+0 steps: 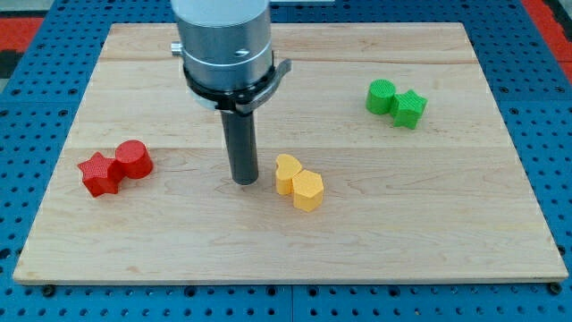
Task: Point your arm underneath the red circle
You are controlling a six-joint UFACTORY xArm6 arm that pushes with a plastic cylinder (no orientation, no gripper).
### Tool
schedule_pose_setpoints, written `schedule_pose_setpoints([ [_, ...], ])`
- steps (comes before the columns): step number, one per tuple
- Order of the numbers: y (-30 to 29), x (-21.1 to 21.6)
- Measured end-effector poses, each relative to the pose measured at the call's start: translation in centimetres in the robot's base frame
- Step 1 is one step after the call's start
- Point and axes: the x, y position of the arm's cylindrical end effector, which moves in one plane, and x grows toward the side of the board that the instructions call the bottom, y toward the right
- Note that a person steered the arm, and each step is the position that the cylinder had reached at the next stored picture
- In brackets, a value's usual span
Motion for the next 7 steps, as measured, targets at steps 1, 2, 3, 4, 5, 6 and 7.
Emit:
schedule_pose_setpoints([
  [1,-0.2,0.2],
  [2,-0.9,1.3],
  [3,-1.0,1.3],
  [4,-1.1,1.8],
  [5,-1.1,2.6],
  [6,-1.2,2.6],
  [7,-1.1,3.0],
])
